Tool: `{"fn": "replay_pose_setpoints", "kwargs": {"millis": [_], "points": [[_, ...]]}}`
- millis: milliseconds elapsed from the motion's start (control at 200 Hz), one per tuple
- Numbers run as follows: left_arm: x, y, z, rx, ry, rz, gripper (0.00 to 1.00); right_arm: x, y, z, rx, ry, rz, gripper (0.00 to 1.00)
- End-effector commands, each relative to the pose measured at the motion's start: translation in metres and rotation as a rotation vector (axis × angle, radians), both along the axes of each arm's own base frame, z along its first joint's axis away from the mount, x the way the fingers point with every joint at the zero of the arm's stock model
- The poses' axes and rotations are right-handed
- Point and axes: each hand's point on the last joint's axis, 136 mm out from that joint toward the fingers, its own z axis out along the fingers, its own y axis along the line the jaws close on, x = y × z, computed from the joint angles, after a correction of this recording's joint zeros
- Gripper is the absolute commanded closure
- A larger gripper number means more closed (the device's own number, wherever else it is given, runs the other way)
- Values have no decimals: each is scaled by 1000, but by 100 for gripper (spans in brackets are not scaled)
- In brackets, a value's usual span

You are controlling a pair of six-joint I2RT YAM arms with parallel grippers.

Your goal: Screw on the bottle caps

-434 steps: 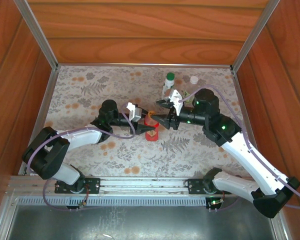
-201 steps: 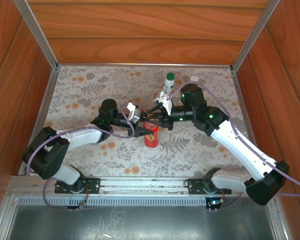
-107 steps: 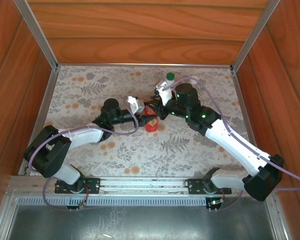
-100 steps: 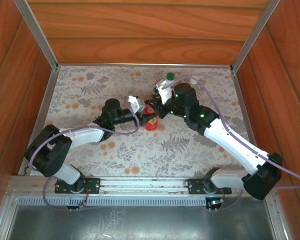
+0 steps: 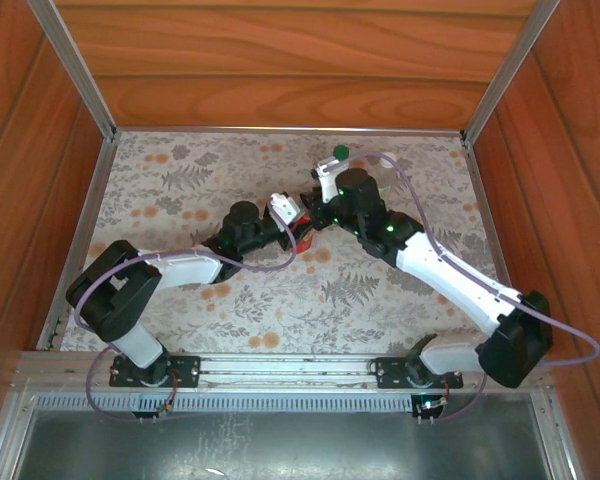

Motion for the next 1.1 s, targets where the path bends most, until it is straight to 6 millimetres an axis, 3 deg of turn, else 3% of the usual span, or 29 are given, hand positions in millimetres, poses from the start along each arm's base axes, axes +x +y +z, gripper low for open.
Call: {"fn": "replay_pose_setpoints", "kwargs": {"millis": [0,145,320,465,610,780,929,1094], "points": [[-26,5,35,-92,-76,-167,44,-10,-11,31,31,-128,97,59],[-61,7,34,-113,-21,-384,44,-55,-4,43,69,-136,321,43],[-95,10,39,-130,16,-580,44,-93,-1,51,84,-122,499,35],[-109,10,44,-140,38,-666,44,-106,4,58,107,-107,575,37],[-110,11,46,-143,42,-671,45,-103,10,52,102,-73,595,40],[-111,11,47,-144,48,-677,44,-99,15,45,96,-40,602,49],[-108,9,46,-144,51,-665,44,-99,15,45,98,-35,600,72],[-82,6,48,-147,21,-518,45,-84,14,41,82,-36,524,84]]}}
